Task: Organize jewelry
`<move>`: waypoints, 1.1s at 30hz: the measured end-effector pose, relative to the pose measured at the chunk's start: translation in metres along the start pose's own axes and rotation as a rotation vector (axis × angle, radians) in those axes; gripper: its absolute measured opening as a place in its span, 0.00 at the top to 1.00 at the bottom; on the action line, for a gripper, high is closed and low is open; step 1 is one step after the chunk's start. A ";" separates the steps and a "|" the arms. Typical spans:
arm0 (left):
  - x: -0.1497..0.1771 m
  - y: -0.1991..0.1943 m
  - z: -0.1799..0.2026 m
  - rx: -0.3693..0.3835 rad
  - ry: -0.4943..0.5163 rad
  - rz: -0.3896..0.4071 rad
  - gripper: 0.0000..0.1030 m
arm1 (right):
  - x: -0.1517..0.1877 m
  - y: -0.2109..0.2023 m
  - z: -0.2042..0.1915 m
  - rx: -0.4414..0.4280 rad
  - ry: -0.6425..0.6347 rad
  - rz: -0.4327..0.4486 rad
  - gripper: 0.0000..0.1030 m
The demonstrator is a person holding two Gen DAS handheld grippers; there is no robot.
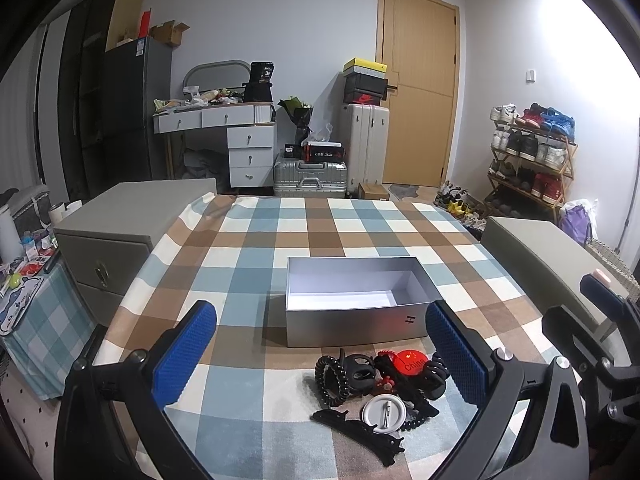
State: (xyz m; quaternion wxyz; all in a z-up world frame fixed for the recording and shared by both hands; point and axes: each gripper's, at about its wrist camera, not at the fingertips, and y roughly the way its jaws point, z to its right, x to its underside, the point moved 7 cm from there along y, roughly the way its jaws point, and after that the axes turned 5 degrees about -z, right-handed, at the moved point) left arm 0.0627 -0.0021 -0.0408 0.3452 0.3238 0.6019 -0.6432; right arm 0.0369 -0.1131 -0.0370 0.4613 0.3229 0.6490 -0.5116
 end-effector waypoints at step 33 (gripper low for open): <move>0.042 0.043 -0.021 0.032 0.005 -0.154 0.01 | 0.078 0.082 0.019 -0.267 0.210 -0.327 0.06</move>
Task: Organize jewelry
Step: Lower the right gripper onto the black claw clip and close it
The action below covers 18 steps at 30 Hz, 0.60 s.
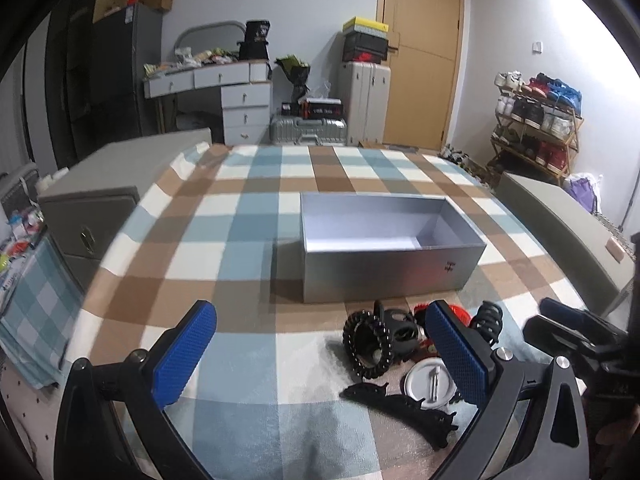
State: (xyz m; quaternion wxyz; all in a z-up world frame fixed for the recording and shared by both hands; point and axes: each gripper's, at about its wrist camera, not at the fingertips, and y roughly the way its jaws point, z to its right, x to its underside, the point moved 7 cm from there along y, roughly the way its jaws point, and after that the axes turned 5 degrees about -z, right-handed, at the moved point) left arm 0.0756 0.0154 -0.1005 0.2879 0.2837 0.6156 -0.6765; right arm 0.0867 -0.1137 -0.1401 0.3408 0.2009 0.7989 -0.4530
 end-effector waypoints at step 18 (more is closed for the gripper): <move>0.030 0.007 -0.001 0.160 0.000 -0.085 0.01 | 0.005 0.032 0.007 -0.042 0.042 -0.115 0.46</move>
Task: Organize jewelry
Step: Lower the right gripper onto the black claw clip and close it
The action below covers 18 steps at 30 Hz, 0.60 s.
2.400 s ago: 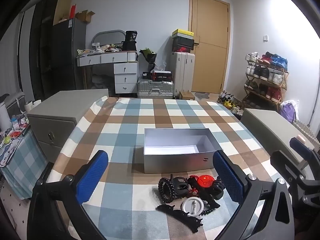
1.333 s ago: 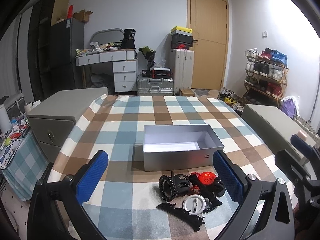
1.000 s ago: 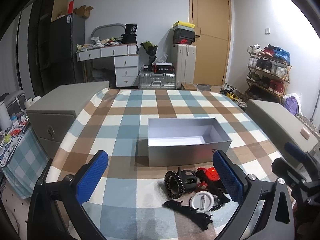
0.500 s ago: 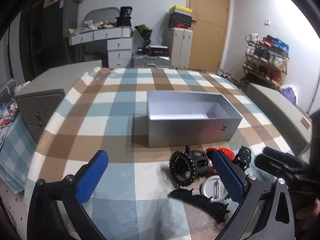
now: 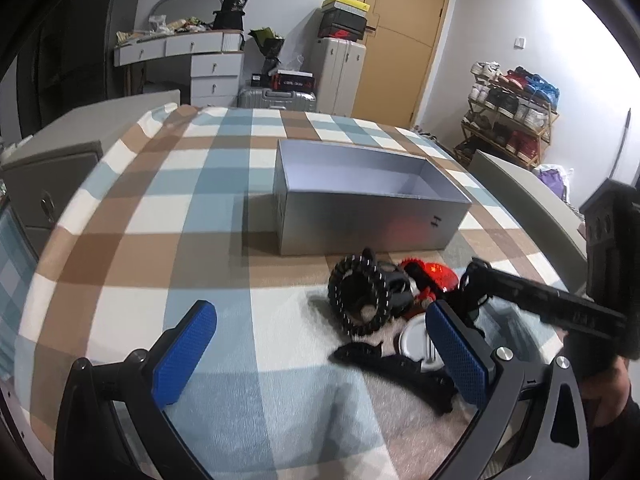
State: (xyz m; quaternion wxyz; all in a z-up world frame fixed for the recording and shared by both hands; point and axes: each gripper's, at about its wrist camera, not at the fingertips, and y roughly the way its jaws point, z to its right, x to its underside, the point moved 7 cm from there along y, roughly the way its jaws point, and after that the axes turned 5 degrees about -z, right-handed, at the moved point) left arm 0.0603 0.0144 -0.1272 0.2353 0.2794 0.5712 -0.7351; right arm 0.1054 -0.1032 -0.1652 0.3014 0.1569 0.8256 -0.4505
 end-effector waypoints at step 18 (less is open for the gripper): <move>0.018 0.015 0.045 0.157 0.220 -0.106 0.01 | -0.009 -0.041 0.003 -0.086 0.058 0.134 0.54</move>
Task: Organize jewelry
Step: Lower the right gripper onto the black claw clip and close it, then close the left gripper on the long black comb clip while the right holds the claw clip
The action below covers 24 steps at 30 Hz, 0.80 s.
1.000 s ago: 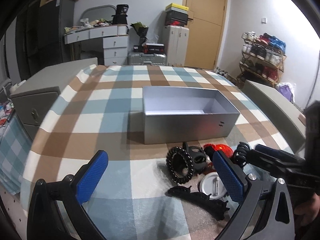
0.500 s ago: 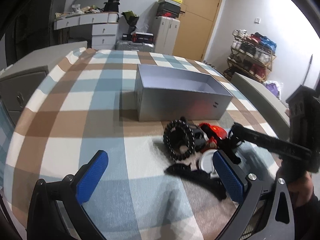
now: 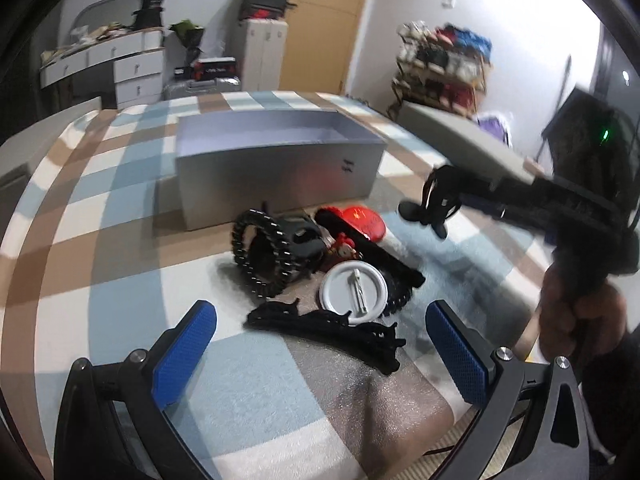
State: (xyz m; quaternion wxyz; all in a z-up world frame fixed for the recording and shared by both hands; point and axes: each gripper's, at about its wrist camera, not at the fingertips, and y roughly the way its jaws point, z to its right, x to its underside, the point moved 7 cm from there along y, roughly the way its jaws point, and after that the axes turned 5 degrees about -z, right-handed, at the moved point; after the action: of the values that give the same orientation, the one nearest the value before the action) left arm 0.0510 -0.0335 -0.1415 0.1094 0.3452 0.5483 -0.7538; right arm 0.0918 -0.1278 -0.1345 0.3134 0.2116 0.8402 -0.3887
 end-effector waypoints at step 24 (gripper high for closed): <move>0.011 0.018 0.015 -0.086 0.285 -0.093 0.15 | 0.001 -0.013 0.016 -0.126 0.118 0.013 0.54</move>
State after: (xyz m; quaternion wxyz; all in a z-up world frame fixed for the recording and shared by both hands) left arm 0.0465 -0.0514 -0.1592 0.0103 0.4179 0.6055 -0.6773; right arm 0.0889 -0.1477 -0.1365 0.2784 0.2197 0.8786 -0.3200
